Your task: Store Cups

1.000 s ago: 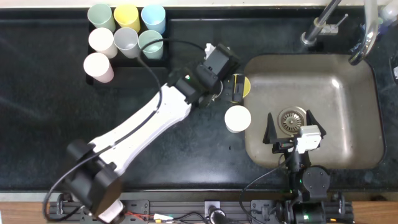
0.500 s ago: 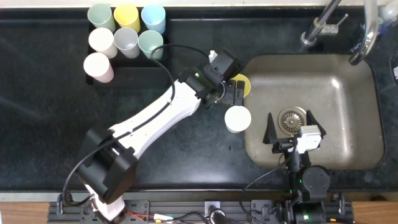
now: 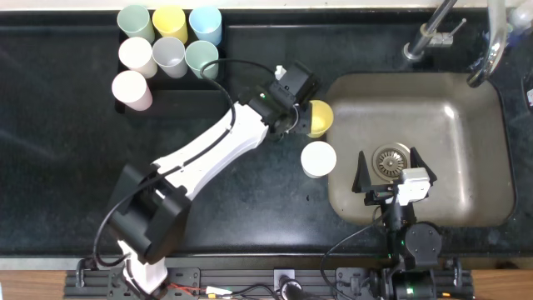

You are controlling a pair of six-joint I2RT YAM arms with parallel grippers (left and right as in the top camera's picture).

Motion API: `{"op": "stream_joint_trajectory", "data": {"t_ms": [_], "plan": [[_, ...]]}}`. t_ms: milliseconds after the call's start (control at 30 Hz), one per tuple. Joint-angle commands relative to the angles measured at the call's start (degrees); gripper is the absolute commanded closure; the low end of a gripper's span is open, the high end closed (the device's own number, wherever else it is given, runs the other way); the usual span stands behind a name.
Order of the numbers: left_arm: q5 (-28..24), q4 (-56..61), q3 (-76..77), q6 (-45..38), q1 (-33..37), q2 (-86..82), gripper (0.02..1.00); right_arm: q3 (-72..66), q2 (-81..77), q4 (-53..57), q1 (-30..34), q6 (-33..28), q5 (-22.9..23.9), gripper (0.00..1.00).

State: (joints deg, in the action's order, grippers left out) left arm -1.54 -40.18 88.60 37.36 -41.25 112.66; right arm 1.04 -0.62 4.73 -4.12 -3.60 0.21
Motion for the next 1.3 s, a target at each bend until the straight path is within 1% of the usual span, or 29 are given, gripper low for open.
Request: {"op": "stream_joint_trajectory", "data": {"t_ms": [33, 167, 300, 433, 567, 700, 800, 967, 1133, 1300], "plan": [[-0.5, 0.5, 1.5, 0.4, 0.1, 0.4, 0.982, -0.8, 0.4, -0.3, 0.4, 0.4, -0.2, 0.003], [0.3, 0.3, 3.5, 0.4, 1.3, -3.5, 0.982, -0.8, 0.4, -0.3, 0.4, 0.4, -0.2, 0.005], [4.5, -1.9, 3.7, 0.6, 5.7, -11.4, 0.982, -0.8, 0.4, -0.3, 0.4, 0.4, -0.2, 0.005], [7.8, -12.9, 3.7, 3.5, 15.1, -17.4, 0.982, -0.8, 0.4, -0.3, 0.4, 0.4, -0.2, 0.001], [7.8, -22.9, 3.6, 3.6, 26.5, -18.5, 0.982, -0.8, 0.4, -0.3, 0.4, 0.4, -0.2, 0.003], [7.6, -23.8, -0.2, 3.6, 34.0, -18.0, 0.982, -0.8, 0.4, -0.3, 0.4, 0.4, -0.2, 0.003], [7.8, -23.2, -2.9, 3.6, 36.0, -17.6, 0.982, -0.8, 0.4, -0.3, 0.4, 0.4, -0.2, 0.003], [9.2, -21.1, -3.4, 3.6, 36.5, -17.1, 0.982, -0.8, 0.4, -0.3, 0.4, 0.4, -0.2, 0.003], [9.2, -20.5, -3.4, 4.7, 37.7, -16.4, 0.982, -0.8, 0.4, -0.3, 0.4, 0.4, -0.2, 0.003], [7.0, -20.3, -3.4, 4.8, 39.9, -14.4, 0.982, -0.8, 0.4, -0.3, 0.4, 0.4, -0.2, 0.005]]}}
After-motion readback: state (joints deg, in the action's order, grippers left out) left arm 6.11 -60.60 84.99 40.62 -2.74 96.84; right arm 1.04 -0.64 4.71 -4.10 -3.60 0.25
